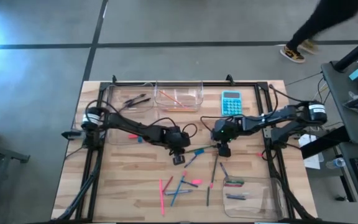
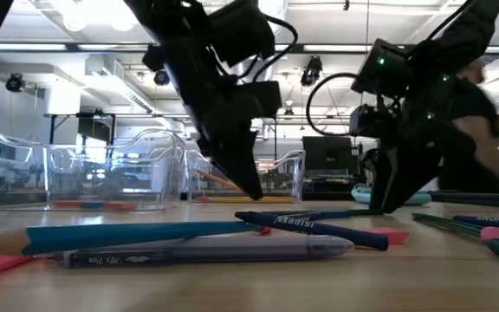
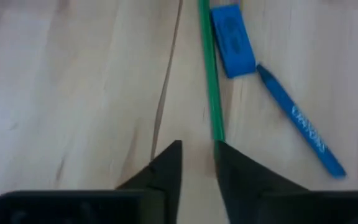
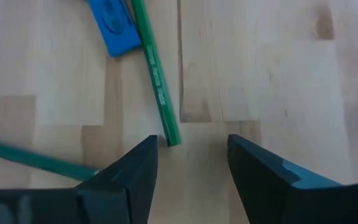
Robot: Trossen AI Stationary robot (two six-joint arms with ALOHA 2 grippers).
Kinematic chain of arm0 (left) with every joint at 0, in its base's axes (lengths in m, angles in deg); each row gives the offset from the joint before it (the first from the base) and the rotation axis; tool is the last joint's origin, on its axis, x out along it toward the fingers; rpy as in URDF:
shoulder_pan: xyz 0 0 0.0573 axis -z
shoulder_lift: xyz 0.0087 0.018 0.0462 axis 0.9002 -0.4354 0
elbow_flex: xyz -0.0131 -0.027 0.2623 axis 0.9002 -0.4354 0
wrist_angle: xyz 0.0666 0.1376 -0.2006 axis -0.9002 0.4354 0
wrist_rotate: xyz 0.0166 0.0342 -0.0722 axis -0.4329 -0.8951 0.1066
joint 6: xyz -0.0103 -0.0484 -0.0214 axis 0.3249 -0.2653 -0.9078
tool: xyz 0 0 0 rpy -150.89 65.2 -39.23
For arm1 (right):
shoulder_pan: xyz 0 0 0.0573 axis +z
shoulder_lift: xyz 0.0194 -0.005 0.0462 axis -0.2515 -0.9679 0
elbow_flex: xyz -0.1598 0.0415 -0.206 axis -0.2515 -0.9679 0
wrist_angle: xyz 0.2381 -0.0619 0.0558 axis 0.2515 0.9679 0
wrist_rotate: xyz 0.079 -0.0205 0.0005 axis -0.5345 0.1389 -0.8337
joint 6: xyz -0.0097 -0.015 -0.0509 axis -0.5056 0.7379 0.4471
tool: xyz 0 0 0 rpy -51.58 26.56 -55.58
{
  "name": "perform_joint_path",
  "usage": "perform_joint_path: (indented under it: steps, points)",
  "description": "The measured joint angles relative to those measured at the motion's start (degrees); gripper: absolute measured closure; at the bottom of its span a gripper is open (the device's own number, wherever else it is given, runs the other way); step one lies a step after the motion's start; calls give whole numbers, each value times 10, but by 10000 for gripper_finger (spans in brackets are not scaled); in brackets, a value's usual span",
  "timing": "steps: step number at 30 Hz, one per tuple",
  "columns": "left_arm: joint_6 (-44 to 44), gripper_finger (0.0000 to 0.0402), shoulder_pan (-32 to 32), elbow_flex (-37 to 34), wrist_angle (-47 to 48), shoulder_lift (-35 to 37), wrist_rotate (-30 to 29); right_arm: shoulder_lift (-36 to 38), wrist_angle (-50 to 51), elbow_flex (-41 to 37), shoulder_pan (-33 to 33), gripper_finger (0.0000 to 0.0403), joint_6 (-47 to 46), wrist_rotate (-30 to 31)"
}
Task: Sort crayons/erasers/pens/pencils in bins
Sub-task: Put the green pencil into the top right transparent bin
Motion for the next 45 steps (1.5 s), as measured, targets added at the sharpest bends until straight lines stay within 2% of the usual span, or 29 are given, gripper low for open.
perform_joint_path:
  steps: [4, 8, 14, 23, 33, 38, 45]
  points:
    - [-1, 275, -1, 1, -9, -19, 1, -22, -12, 2, 7, 229, 1, 1]
    - [-12, 257, -1, 3, -14, -33, 1, -42, -15, 2, 12, 245, 2, 7]
    - [-15, 266, -1, 3, -4, -41, -1, -81, -10, 1, 12, 284, -1, 5]
    - [-14, 295, -2, -5, -1, -43, -3, -128, -18, 2, 13, 365, 0, -5]
    - [-13, 297, -3, -7, 0, -31, -3, -60, -13, 5, 16, 383, 14, -1]
    - [-7, 297, -3, -10, 29, 1, -34, -6, 7, 3, 16, 385, 7, 2]
    - [2, 297, -3, -9, 18, 51, -52, 65, 46, 2, 18, 385, 3, 25]
